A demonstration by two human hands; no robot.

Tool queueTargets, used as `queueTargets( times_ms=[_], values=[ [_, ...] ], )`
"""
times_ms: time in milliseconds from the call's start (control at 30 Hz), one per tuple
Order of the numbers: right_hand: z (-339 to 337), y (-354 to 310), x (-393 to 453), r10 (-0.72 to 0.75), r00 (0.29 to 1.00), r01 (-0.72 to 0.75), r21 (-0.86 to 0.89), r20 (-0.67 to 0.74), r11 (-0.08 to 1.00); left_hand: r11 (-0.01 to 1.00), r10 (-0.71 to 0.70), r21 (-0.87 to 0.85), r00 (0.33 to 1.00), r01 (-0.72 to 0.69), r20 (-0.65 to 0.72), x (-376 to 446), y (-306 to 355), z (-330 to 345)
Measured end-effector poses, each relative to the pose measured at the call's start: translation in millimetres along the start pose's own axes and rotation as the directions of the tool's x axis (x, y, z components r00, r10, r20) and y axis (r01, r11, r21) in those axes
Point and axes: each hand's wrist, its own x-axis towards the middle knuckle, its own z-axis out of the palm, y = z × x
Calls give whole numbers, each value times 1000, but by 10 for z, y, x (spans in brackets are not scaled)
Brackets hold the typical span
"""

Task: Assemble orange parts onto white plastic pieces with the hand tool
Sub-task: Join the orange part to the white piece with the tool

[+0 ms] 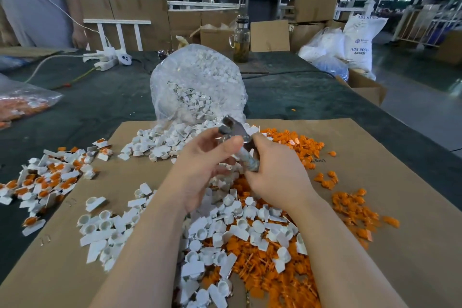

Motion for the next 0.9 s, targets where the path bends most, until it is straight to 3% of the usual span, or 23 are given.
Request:
queueTargets(
  times_ms=[133, 333, 433, 500, 600, 700, 800, 900],
  values=[
    [0, -45, 20, -82, 997, 81, -50, -15, 995, 995, 93, -36, 995, -94, -30, 17, -37, 26],
    [10, 18, 2, -62, 998, 64, -155, 21, 986, 994, 56, -86, 978, -75, -203, 79, -58, -85],
    [27, 2, 10, -13, 999, 6, -141, -44, 990, 994, 103, -14, 975, -108, -198, 92, -50, -89],
    [8, 20, 6, 69, 990, -83, -113, -119, 990, 981, 170, 132, 962, -144, -214, 95, -73, -97],
    [-51, 148, 4, 332, 923, -354, -91, -196, 931, 849, 288, 519, 910, -97, -300, 135, -137, -149],
    [-104, 281, -11, 555, 801, -583, -84, -226, 808, 640, 331, 755, 837, 141, -437, 157, -167, -213],
    [-131, 373, -47, 686, 704, -710, -199, -183, 675, 402, 301, 850, 827, 341, -474, 145, -171, -229],
    [-116, 430, -72, 765, 639, -750, -287, -82, 596, 334, 178, 845, 853, 417, -491, 138, -191, -255]
  ],
)
